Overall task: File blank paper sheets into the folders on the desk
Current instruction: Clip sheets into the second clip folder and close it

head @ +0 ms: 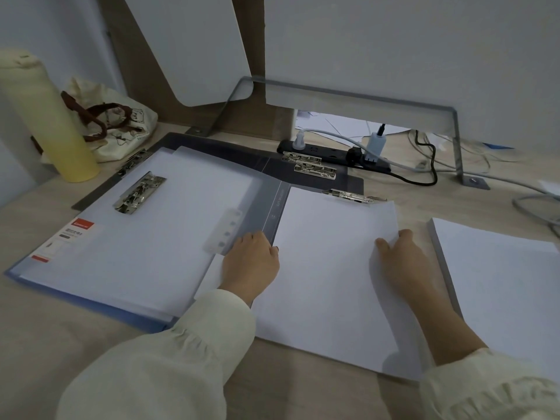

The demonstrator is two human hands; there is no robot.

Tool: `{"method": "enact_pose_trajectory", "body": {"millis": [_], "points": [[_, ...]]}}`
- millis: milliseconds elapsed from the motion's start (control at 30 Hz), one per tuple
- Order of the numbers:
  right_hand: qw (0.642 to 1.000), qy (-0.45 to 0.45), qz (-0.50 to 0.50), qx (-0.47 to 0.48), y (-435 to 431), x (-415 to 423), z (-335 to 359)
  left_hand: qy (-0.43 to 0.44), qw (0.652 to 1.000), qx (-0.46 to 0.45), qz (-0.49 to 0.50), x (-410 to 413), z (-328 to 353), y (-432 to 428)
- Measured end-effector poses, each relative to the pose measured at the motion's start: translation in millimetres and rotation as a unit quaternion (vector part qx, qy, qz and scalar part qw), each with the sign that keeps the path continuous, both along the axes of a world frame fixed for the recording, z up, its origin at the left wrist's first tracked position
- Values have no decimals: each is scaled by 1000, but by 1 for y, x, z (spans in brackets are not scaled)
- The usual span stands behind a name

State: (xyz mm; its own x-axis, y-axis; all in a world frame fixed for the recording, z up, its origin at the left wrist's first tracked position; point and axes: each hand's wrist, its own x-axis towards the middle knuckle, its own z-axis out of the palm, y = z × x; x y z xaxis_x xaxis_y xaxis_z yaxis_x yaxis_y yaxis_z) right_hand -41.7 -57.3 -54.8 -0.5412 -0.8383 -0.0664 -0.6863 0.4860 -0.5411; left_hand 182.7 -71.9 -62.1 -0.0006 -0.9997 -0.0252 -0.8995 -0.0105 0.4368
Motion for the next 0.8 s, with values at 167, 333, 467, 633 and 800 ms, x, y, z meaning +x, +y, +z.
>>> {"method": "enact_pose_trajectory", "body": {"millis": [167,333,467,633,800], "points": [[999,35,10,7,1,0,0,-9,1000,1,-6,-1,2,1],[984,169,34,39,2,1,-2,-34,999,-6,-13,-2,3,5],[957,270,103,22,3,-1,-6,-39,997,-67,-10,-5,-2,11],[973,167,159,22,-12,-1,0,3,989,-62,-138,-10,-11,10],[990,-132,56,-13,-45,-9,19,-78,974,-69,-199,-14,-23,10]]}}
